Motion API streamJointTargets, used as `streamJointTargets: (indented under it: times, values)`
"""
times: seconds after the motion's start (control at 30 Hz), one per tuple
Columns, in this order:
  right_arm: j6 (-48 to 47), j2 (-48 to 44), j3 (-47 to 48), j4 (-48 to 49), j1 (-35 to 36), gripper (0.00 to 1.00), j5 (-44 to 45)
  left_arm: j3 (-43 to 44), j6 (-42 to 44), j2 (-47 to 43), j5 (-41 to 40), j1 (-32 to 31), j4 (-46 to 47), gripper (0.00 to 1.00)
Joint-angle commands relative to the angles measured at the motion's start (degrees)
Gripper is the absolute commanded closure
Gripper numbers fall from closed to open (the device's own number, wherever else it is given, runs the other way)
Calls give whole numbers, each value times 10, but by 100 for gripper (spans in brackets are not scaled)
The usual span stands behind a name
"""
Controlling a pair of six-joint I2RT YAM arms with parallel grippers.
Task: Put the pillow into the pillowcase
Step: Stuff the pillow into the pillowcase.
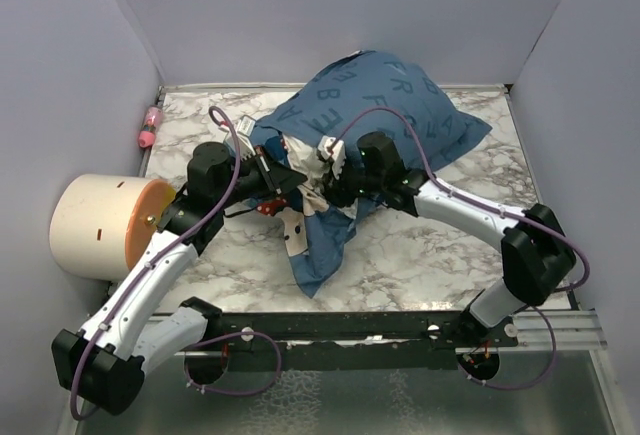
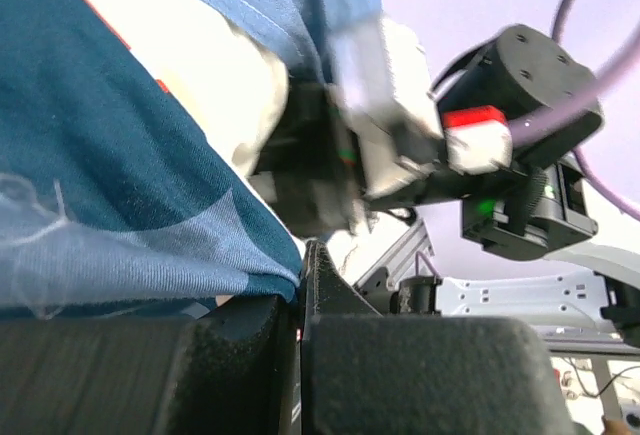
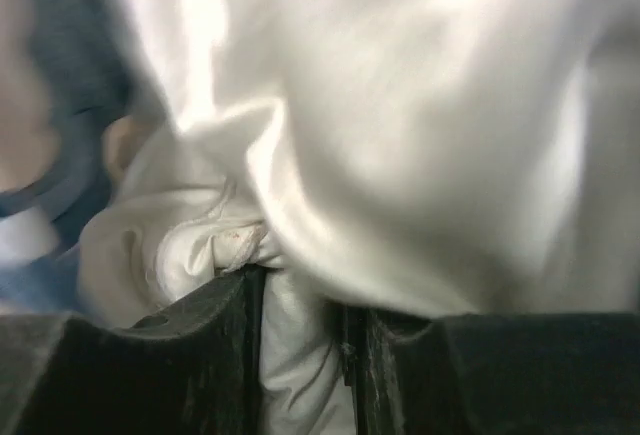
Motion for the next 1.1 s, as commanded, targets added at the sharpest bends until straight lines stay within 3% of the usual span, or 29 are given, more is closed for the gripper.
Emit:
streamJointTargets:
  times: [0.0, 0.13, 0.27, 0.5, 0.8, 0.9, 1.0, 1.07]
  values:
    - [11, -76, -93, -70, -1, 61, -198, 33, 14, -17, 39, 33, 147, 100]
    - [40, -170, -44, -81, -1, 36, -149, -44, -9, -16, 82, 44, 174, 100]
    - [38, -195, 42, -119, -1, 32, -107, -100, -6, -50, 91, 45, 169, 100]
    - [11, -175, 154, -244, -1, 57, -66, -140, 7, -91, 83, 45, 131, 100]
    - [-9, -176, 87, -346, 52, 72, -39, -146, 11, -99, 89, 45, 122, 100]
    - [9, -145, 67, -351, 53, 77, 48, -140, 11, -101, 94, 45, 116, 100]
    - [58, -85, 83, -327, 52, 92, 227, -133, 13, -107, 104, 45, 107, 100]
    - [74, -41, 116, -303, 49, 96, 302, -129, 19, -112, 110, 45, 93, 100]
